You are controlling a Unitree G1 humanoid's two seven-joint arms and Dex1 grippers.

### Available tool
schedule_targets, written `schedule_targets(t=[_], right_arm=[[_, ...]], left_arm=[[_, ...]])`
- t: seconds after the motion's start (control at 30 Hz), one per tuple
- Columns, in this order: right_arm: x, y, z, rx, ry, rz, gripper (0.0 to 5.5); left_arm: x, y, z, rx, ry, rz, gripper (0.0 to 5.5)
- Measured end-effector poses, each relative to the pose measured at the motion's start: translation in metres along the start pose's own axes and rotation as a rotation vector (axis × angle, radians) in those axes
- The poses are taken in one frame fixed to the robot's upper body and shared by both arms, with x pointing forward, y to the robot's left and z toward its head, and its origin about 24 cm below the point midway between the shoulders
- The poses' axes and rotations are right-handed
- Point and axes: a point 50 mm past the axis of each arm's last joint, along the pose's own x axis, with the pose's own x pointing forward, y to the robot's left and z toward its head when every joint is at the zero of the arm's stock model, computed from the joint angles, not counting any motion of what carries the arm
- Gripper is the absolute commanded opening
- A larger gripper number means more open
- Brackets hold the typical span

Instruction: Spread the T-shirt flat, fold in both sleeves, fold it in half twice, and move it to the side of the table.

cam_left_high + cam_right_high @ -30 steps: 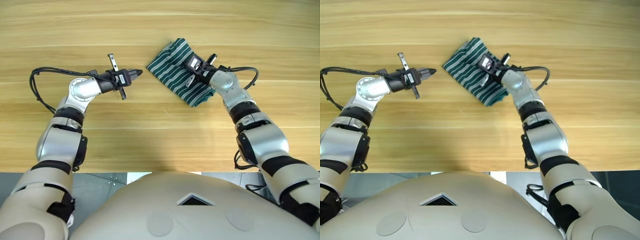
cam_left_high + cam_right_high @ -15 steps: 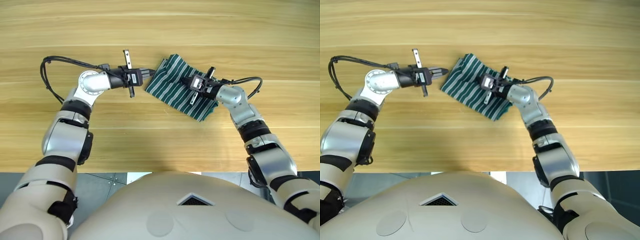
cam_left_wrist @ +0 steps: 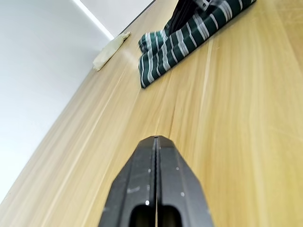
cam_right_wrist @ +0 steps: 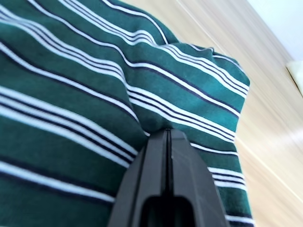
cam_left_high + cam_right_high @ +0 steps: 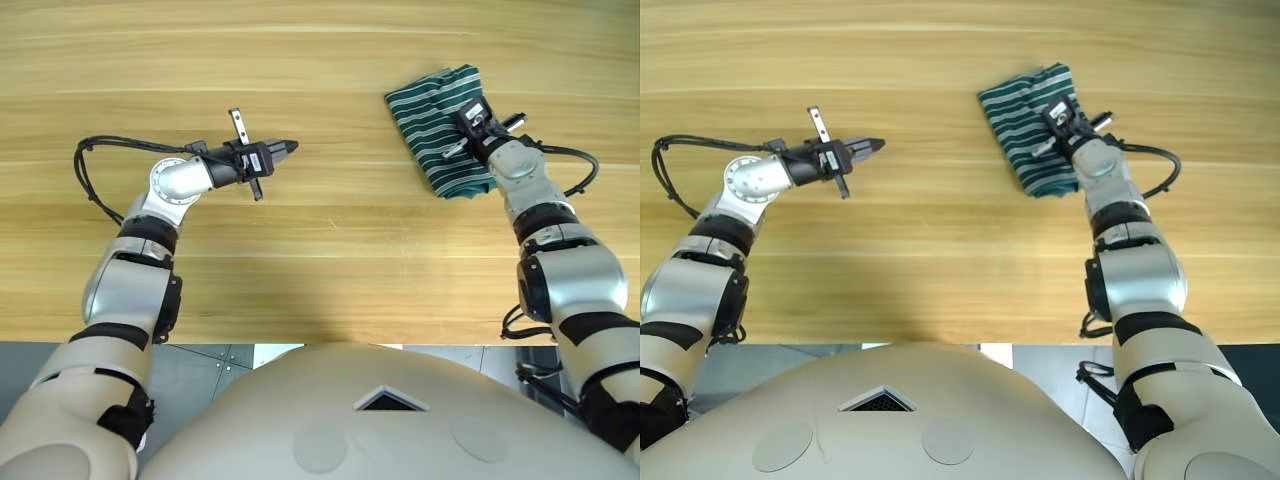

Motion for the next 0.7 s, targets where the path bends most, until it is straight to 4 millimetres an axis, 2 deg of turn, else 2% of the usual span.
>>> schedule_targets(t=[0.07, 0.17, 0.23, 0.4, 0.53, 0.7], right_arm=[[-0.003, -0.009, -0.007, 0.012, 0.03, -0.044, 0.04], [-0.017, -0.031, -0.03, 0.038, 0.115, -0.118, 0.04], [-0.024, -0.039, -0.039, 0.047, 0.144, -0.142, 0.04], [-0.028, -0.044, -0.045, 0.061, 0.162, -0.172, 0.04], [-0.04, -0.056, -0.06, 0.078, 0.221, -0.225, 0.04], [-0.043, -0.062, -0.062, 0.145, 0.202, -0.266, 0.04]], left_arm=[[-0.003, 0.0, 0.0, -0.008, -0.004, 0.034, 0.0], [-0.011, -0.005, -0.006, -0.038, 0.016, 0.076, 0.0], [-0.013, -0.008, -0.008, -0.049, 0.025, 0.084, 0.0], [-0.014, -0.007, -0.008, -0.054, 0.028, 0.095, 0.0], [-0.011, -0.009, -0.008, -0.063, 0.02, 0.099, 0.0], [-0.011, -0.006, -0.007, -0.101, 0.004, 0.156, 0.0]])
